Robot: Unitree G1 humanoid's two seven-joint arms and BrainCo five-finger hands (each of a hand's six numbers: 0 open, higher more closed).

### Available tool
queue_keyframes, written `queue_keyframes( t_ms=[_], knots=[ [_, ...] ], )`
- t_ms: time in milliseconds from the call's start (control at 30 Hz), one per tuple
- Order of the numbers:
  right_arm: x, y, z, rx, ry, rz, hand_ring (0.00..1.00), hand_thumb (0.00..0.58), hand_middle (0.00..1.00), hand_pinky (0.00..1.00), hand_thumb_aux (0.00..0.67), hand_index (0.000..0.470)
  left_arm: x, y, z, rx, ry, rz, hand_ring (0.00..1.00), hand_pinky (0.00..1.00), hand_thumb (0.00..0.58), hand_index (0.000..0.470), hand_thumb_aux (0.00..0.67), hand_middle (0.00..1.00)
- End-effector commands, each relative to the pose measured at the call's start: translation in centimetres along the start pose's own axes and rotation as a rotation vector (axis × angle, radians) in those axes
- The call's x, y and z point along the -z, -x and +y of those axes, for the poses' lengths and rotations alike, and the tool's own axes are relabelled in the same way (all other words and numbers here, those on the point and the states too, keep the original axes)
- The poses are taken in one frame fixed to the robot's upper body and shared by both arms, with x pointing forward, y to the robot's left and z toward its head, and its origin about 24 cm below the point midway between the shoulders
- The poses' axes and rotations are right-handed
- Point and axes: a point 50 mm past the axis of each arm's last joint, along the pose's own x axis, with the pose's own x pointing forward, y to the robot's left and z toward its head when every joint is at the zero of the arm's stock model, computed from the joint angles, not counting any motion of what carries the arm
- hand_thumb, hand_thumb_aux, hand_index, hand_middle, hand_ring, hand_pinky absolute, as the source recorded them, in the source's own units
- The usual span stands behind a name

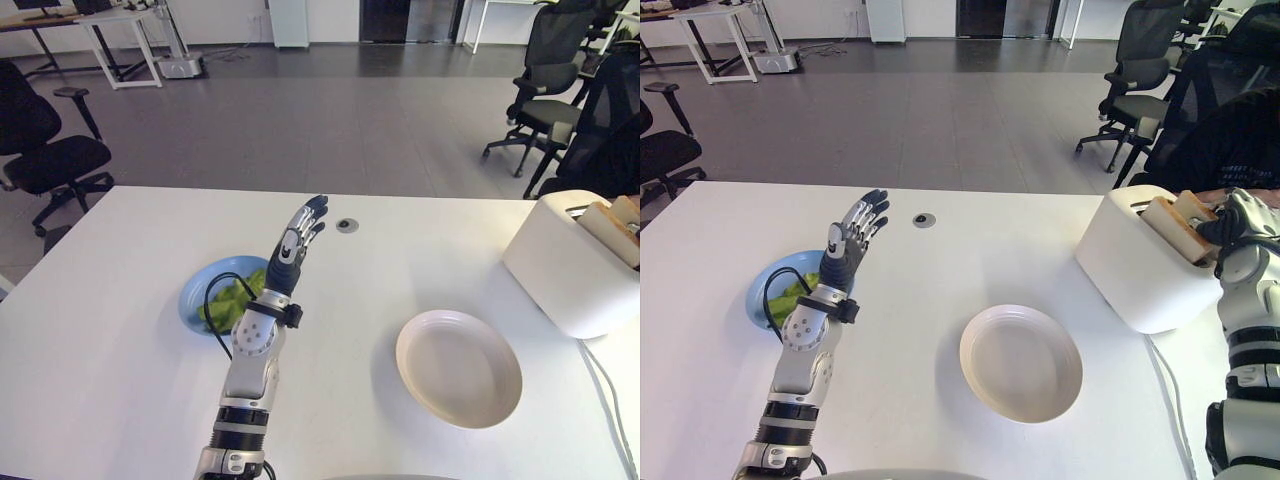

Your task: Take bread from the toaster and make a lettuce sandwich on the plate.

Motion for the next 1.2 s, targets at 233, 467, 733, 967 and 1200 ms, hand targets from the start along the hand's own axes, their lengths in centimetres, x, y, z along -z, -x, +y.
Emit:
queue_keyframes(
  t_ms=[233,467,733,967,1200],
  knots=[
    [-9.0,2.7,-8.0,0.333,-0.561,-0.647,0.0,0.58,0.0,0.0,0.67,0.47,0.7,0.3,-0.1,0.002,0.012,0.029,0.0,0.0,0.0,0.0,0.0,0.0],
    [-13.8,10.0,0.7,-0.789,-0.524,-0.988,0.0,0.58,0.0,0.0,0.67,0.47,0.7,0.5,0.0,0.004,0.004,0.031,0.0,0.0,0.0,0.0,0.0,0.0],
    [-13.8,14.8,6.6,-1.276,-0.307,-0.912,0.0,0.58,0.0,0.0,0.67,0.47,0.8,0.3,-0.1,0.014,0.003,0.034,0.0,0.0,0.0,0.0,0.0,0.0],
    [-12.6,13.3,8.9,-1.259,-0.293,-0.787,0.0,0.58,0.0,0.0,0.67,0.47,0.9,-0.1,0.0,0.024,0.004,0.033,0.0,0.0,0.0,0.0,0.0,0.0],
    [-12.0,13.2,8.9,-1.259,-0.288,-0.775,0.0,0.58,0.0,0.0,0.67,0.47,0.9,0.0,-0.2,0.028,0.006,0.037,0.0,0.0,0.0,0.0,0.0,0.0]
  ],
)
